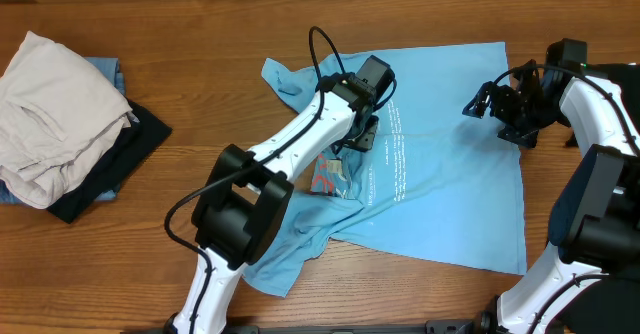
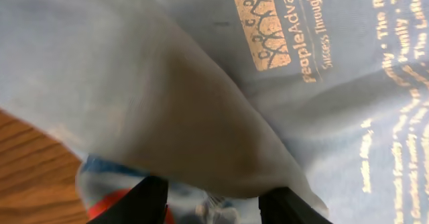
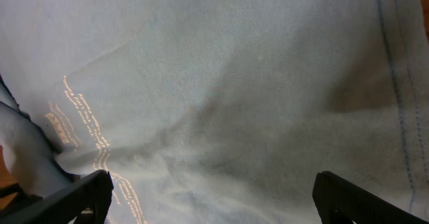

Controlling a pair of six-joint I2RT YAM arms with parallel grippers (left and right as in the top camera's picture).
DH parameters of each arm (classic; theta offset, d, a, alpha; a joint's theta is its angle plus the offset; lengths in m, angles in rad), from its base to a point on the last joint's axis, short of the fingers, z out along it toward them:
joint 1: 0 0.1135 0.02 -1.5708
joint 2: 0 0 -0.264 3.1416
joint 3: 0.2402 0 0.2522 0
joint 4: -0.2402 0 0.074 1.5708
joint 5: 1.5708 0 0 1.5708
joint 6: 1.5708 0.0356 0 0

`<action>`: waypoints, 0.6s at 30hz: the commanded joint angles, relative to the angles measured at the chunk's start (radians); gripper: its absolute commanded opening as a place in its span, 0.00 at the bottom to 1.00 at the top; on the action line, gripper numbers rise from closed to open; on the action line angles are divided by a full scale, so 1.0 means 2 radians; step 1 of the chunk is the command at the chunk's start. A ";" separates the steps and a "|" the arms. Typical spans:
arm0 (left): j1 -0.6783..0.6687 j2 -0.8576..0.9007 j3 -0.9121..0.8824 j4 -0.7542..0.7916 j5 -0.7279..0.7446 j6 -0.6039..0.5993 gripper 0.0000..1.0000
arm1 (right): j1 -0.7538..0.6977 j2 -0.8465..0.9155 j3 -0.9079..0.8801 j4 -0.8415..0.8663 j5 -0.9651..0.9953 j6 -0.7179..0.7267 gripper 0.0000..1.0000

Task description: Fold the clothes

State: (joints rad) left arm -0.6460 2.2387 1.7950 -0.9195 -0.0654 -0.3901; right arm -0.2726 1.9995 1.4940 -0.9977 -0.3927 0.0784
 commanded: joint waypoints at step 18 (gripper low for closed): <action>-0.021 -0.005 0.000 -0.004 -0.061 0.016 0.46 | 0.001 -0.012 0.009 0.001 -0.005 0.002 1.00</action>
State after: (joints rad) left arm -0.6743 2.2684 1.7912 -0.9348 -0.1322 -0.3817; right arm -0.2726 1.9995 1.4940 -0.9981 -0.3927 0.0780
